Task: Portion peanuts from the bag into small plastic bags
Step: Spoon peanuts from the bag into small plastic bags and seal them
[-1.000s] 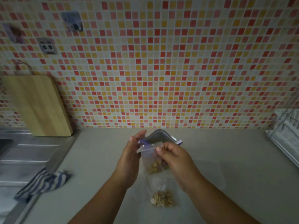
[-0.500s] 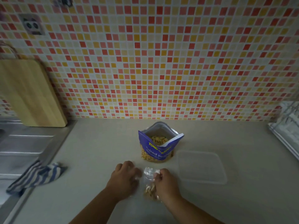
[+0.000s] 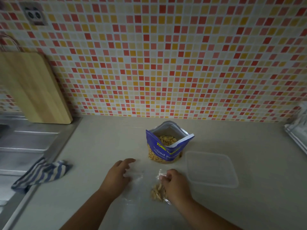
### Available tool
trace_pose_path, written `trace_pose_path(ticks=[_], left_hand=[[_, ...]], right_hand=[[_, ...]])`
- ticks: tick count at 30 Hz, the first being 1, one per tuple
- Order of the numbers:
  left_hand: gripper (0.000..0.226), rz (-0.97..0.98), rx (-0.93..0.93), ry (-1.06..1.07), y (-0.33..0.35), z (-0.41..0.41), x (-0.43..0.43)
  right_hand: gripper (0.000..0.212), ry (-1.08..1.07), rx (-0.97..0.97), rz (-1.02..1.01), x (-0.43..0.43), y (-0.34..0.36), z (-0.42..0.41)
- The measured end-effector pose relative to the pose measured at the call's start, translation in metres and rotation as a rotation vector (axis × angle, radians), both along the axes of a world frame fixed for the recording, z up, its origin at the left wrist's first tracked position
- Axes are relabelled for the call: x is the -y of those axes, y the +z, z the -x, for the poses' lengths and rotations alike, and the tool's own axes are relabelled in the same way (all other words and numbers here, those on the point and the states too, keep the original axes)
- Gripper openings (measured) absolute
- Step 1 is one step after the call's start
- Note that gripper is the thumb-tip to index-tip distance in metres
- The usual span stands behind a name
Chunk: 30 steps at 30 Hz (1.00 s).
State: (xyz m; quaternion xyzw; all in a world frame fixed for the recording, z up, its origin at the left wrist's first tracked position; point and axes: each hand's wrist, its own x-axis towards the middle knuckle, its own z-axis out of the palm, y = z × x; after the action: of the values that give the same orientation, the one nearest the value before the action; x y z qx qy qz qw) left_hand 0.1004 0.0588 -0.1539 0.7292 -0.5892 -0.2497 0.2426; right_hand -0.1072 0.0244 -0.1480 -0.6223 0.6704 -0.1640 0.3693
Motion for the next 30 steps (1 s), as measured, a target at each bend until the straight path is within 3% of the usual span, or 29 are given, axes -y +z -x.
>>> trace_pose_path(ticks=[4,8,10,13,16,19,22,26,30], left_hand=[[0.066,0.015,-0.011,-0.084,0.013,-0.002,-0.005],[0.074,0.086,-0.171,-0.206,0.045,0.004,-0.008],[0.077,0.125,-0.238,-0.251,0.066,0.011,-0.009],[0.081,0.137,-0.389,-0.229,0.094,0.025,-0.008],[0.060,0.087,-0.554,-0.171,0.109,0.035,0.000],[0.008,0.154,-0.472,-0.126,0.118,0.051,0.010],[0.020,0.337,-0.341,-0.055,0.129,0.066,0.020],[0.048,0.489,-0.113,-0.051,0.139,0.076,0.029],[0.031,0.530,0.034,-0.114,0.144,0.080,0.033]], right_hand=[[0.034,0.013,-0.022,0.121,-0.007,0.010,0.003],[0.035,0.235,0.113,0.205,-0.018,0.034,-0.004],[0.027,0.312,0.196,0.210,-0.020,0.047,-0.009],[0.012,0.264,0.302,0.287,-0.016,0.071,-0.007],[0.006,0.226,0.332,0.388,-0.006,0.095,0.000],[0.018,0.229,0.362,0.443,0.002,0.121,0.008],[0.031,0.151,0.448,0.476,0.006,0.142,0.017],[0.016,0.091,0.535,0.423,0.008,0.157,0.027],[0.013,0.120,0.400,0.398,0.008,0.167,0.027]])
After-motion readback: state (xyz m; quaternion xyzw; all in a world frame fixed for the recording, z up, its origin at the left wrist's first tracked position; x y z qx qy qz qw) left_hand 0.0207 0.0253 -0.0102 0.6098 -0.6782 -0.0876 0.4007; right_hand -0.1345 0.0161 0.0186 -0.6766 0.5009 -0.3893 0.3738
